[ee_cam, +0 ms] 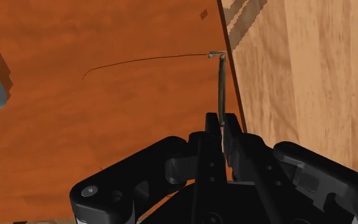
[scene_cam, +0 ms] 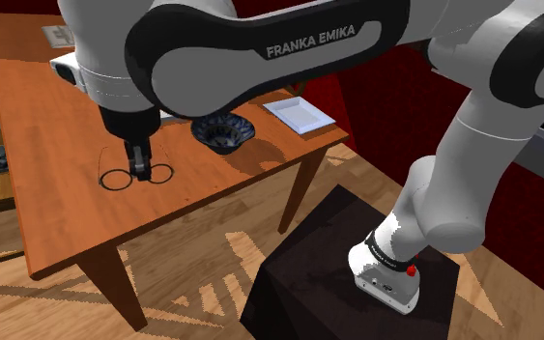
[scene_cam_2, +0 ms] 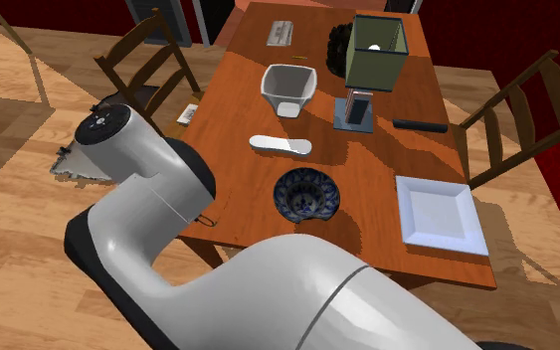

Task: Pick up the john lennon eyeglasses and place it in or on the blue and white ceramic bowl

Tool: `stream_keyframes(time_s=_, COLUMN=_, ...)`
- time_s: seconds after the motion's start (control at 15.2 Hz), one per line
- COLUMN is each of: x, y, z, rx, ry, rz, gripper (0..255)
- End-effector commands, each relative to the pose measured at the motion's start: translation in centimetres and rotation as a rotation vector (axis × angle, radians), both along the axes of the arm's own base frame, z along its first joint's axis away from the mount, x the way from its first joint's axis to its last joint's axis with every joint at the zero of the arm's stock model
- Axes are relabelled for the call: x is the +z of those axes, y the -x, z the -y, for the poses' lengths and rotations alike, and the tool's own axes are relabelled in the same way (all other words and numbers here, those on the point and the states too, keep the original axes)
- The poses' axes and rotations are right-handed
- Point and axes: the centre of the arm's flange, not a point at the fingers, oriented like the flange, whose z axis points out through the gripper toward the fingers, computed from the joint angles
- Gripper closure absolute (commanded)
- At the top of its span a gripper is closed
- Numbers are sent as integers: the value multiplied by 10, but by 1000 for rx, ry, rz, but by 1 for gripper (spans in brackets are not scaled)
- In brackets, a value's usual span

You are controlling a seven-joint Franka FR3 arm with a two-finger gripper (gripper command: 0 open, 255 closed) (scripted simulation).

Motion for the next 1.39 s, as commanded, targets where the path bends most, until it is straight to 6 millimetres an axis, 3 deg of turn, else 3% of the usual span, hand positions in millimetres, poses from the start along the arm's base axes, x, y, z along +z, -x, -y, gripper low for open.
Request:
stream_keyframes(time_s=0.0, x=10, y=0, z=0, rx=0, ry=0, rz=0, gripper=255)
stream_keyframes(time_s=0.4, x=39, y=0, z=0, rx=0, ry=0, rz=0, gripper=255)
stream_keyframes(time_s=1.32, x=39, y=-21, z=184, rx=0, ry=0, rz=0, gripper=255)
